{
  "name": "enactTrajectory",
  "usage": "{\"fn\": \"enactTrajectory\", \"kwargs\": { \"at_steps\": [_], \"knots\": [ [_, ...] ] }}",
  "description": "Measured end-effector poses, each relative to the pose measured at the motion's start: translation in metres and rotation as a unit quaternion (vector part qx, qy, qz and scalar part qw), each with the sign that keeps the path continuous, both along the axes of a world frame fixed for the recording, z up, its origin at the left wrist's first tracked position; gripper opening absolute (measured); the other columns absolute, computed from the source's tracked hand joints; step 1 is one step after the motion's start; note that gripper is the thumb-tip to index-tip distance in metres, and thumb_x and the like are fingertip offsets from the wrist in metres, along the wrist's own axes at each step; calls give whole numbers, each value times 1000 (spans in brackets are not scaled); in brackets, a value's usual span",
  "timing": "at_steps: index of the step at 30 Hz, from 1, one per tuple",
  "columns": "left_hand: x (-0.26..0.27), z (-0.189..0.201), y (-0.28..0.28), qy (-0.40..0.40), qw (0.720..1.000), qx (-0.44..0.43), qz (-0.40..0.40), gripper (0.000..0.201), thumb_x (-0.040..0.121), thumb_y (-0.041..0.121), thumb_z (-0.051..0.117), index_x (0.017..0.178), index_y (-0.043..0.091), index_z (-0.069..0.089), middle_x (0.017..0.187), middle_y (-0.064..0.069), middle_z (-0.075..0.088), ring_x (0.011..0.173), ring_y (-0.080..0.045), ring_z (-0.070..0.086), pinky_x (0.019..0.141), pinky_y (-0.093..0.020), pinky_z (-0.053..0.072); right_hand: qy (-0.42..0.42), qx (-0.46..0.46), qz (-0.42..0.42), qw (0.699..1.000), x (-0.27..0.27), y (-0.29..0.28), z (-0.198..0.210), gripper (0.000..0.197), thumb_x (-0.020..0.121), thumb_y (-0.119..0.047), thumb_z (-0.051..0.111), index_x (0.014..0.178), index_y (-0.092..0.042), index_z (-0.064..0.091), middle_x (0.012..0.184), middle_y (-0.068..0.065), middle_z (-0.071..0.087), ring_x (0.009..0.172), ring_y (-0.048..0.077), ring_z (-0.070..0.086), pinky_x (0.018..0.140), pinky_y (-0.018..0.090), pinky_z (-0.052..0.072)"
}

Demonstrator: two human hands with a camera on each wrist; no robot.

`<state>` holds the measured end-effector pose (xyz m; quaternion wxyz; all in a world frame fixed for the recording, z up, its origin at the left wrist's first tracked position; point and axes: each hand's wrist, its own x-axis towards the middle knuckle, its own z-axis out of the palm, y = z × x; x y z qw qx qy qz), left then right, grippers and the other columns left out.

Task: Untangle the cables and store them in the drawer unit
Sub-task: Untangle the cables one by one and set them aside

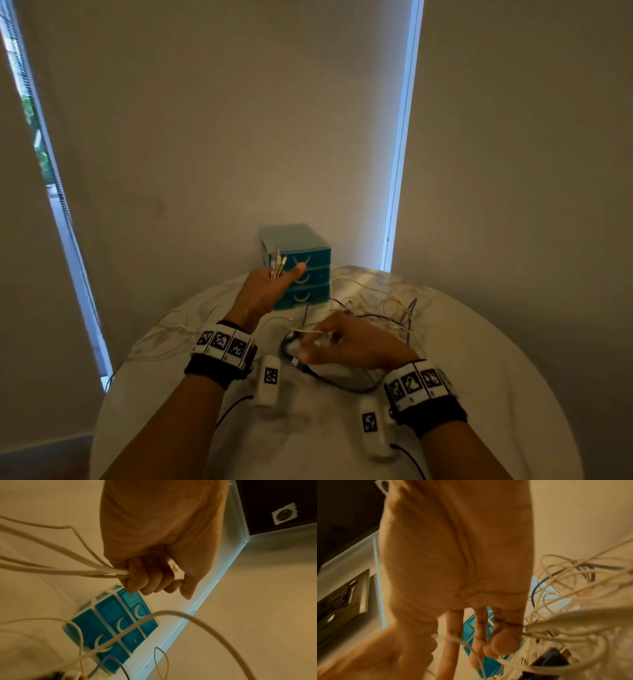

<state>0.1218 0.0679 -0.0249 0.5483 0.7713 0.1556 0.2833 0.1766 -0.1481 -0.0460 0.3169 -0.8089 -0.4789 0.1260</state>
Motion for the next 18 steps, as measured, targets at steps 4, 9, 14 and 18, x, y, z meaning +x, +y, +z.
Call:
{"fn": "enactTrajectory", "kwargs": {
  "at_steps": [4,9,14,18],
  "knots": [
    [6,-7,-4,1,999,-33,8,54,86,65,76,70,19,54,50,7,39,45,-10,32,53,-31,27,96,144,-72,982,18,-1,-8,27,103,-40,70,99,-15,79,84,3,77,67,8,66,65,24,56],
    [2,-7,-21,-2,1000,-27,-13,55,92,67,68,59,24,58,49,11,53,37,-1,41,53,-27,32,401,524,-179,730,42,-23,-2,37,113,-33,50,107,-1,68,81,10,72,69,19,69,62,25,60],
    [4,-15,-31,35,998,23,-51,40,94,59,70,92,19,76,42,23,51,40,7,48,51,-16,33,457,638,-153,600,50,-38,-3,22,112,-23,52,105,-7,65,92,9,76,79,19,73,69,25,62],
    [10,-34,-19,129,987,81,-55,50,92,53,76,99,3,79,57,14,58,49,0,49,49,-18,35,462,678,-94,564,48,-39,-1,27,113,-29,47,106,-9,64,90,4,73,82,17,71,74,24,61]
  ]
}}
